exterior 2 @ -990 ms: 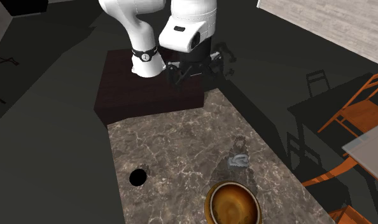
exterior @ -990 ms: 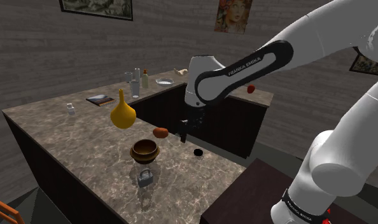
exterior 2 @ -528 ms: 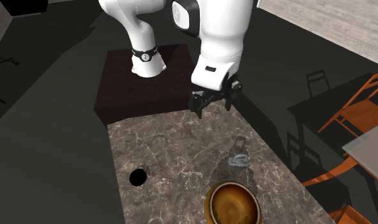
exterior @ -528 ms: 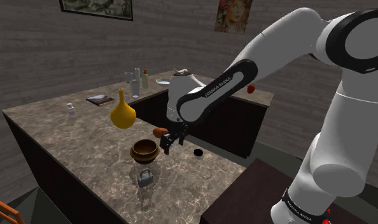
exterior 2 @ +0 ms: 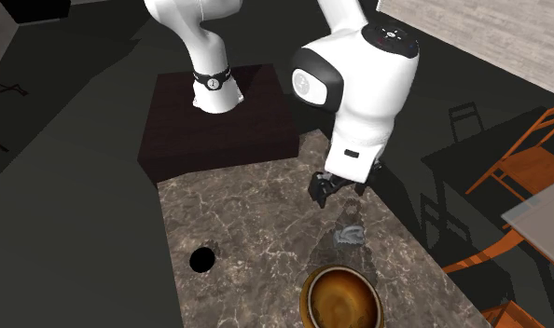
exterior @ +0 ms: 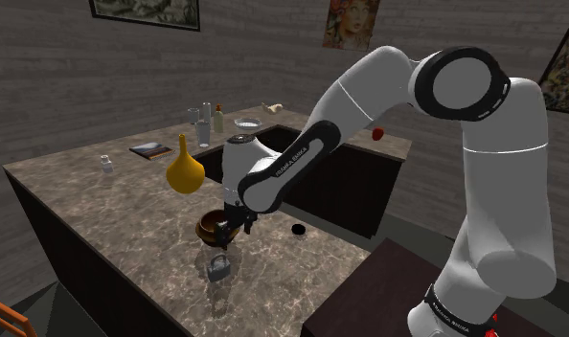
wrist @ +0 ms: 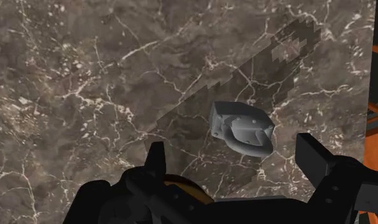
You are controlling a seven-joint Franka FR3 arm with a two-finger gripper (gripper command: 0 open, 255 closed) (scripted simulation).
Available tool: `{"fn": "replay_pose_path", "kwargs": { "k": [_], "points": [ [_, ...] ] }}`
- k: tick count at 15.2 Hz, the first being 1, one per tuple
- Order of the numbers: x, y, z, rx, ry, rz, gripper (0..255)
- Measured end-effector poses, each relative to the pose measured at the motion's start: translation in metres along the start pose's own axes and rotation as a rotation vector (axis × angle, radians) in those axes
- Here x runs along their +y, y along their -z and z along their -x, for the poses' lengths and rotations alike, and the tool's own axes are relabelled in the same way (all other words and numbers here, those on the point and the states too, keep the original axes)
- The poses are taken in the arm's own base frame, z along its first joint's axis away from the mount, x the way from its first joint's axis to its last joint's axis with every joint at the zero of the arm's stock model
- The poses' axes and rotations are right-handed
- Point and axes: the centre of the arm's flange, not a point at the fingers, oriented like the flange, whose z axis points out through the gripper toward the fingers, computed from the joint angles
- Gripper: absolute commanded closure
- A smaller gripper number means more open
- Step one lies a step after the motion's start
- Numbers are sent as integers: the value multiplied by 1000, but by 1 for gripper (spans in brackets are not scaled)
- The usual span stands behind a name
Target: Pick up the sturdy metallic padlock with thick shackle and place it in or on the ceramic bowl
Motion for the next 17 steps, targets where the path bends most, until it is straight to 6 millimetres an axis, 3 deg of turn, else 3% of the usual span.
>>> {"fn": "replay_pose_path", "kwargs": {
  "k": [5,12,17],
  "points": [
    [-30,-50,-36,12,8,14,0],
    [-34,-90,-40,15,9,17,0],
    [-36,-98,-40,15,9,17,0]
  ]
}}
